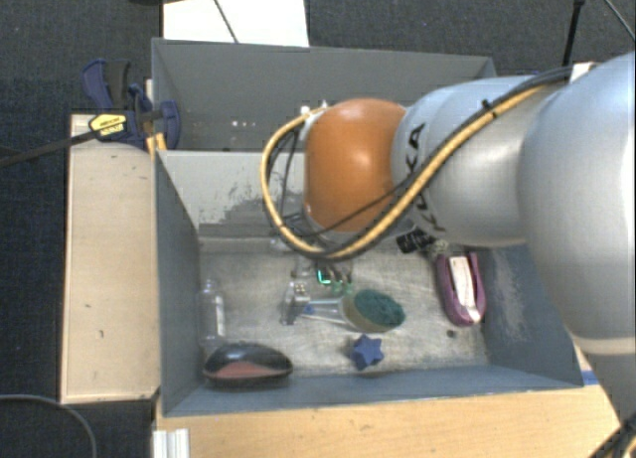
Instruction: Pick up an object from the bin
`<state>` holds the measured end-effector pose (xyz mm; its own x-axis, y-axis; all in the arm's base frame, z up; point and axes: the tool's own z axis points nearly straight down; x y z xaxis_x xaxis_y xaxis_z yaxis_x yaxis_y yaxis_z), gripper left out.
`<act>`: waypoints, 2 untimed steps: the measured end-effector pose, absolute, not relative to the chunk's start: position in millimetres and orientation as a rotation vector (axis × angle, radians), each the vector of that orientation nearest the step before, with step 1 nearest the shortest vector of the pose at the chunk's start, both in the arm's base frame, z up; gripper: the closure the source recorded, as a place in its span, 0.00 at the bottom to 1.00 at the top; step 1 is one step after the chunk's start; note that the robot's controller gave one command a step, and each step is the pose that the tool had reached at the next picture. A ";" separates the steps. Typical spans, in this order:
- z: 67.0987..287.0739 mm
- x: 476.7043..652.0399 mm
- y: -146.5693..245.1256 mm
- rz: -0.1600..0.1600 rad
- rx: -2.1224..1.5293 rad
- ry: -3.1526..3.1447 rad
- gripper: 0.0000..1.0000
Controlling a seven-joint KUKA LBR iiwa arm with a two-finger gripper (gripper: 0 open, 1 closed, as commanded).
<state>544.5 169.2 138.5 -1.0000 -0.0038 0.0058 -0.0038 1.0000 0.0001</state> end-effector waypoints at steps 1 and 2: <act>120.9 547.0 94.5 0.005 0.174 -3.136 0.00; 121.7 546.5 99.0 -0.001 0.177 -3.137 1.00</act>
Offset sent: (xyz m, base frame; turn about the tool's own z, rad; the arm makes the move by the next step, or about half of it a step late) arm 0.0019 -0.0701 -0.0171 -0.1130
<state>546.5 99.0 121.7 -0.9937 -0.1124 -0.0003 -0.1124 0.9937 0.0007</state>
